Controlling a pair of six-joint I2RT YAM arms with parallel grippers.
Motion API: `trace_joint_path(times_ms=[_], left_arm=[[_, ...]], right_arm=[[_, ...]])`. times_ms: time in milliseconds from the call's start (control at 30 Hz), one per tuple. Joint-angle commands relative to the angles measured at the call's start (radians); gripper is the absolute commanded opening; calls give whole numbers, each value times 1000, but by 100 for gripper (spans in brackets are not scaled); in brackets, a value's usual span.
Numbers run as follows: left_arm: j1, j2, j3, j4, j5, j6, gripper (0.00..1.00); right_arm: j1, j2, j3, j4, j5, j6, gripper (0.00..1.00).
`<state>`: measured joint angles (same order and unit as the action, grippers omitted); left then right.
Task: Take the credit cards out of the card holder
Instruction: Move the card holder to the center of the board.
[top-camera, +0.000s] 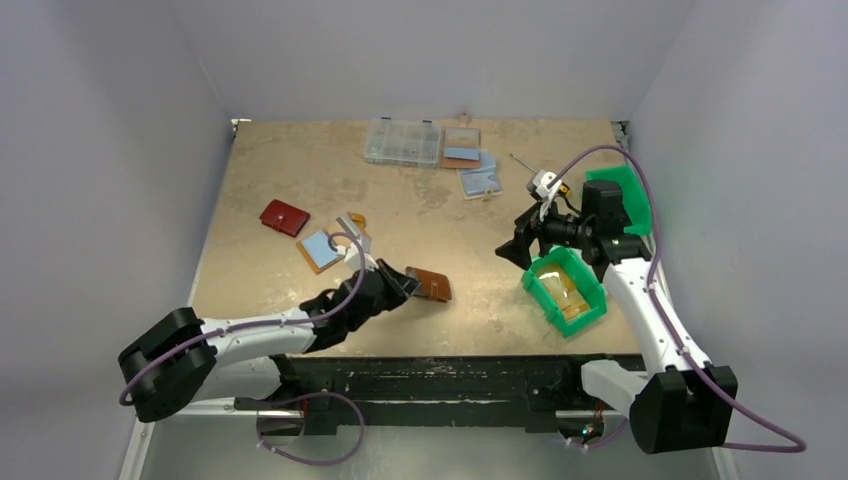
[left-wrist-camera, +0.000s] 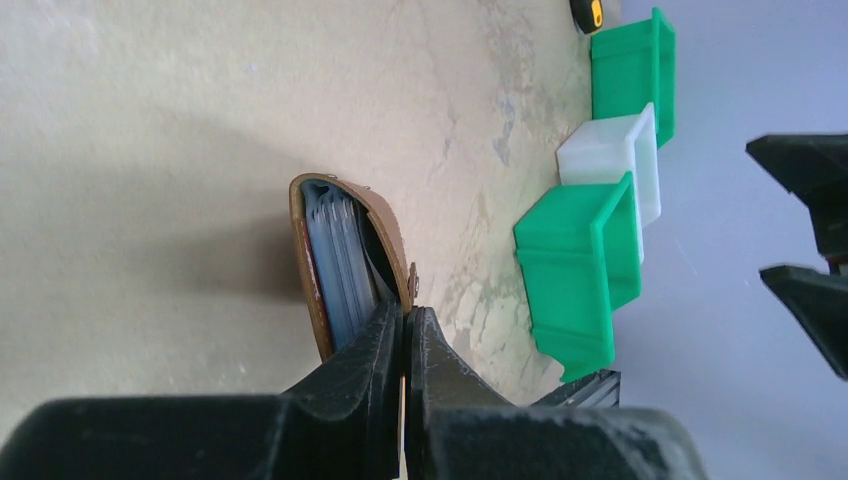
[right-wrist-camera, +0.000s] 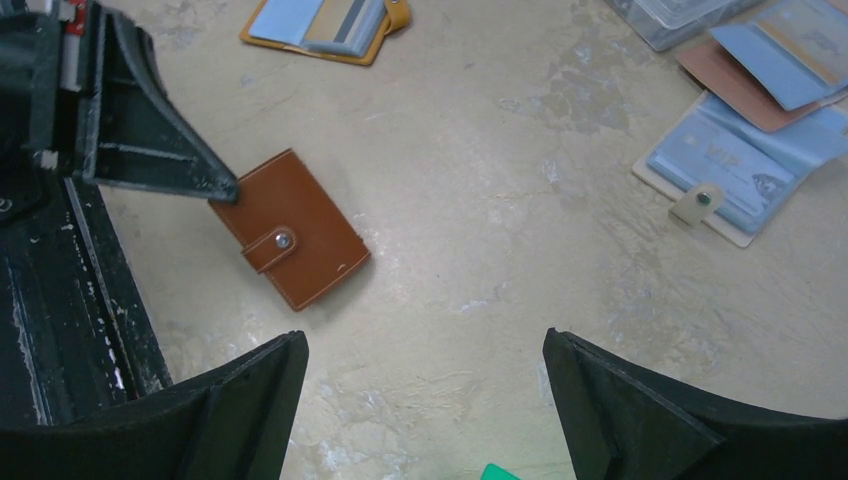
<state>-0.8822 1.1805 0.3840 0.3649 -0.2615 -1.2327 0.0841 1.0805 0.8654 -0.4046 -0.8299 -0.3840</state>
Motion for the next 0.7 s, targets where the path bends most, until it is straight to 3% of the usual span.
trace_joint_path(times_ms=[0,133,300,400,500,567,667], left_arm=[[-169,-13,34,-35,-376,-175,0],[-277,55,48,-65,-495,-244,0],[-345,112,53,-66,-536,-254,0],[-354,112,56,-86,-501,-201,10],[-354,97,63,-137,-436,-117,27],[-354,75,79,-197,-380,-16,44],[-354,31,107,-312,-321,106,59]], right_arm=[[-2,7,35,1,-10,-17,99],[-2,12,34,-1,-7,-22,99],[-3,19,34,-2,-2,-25,99],[-3,24,36,-6,2,-31,99],[-3,27,38,-13,3,-37,99],[-2,27,39,-15,5,-40,99],[-2,29,39,-17,8,-43,99]])
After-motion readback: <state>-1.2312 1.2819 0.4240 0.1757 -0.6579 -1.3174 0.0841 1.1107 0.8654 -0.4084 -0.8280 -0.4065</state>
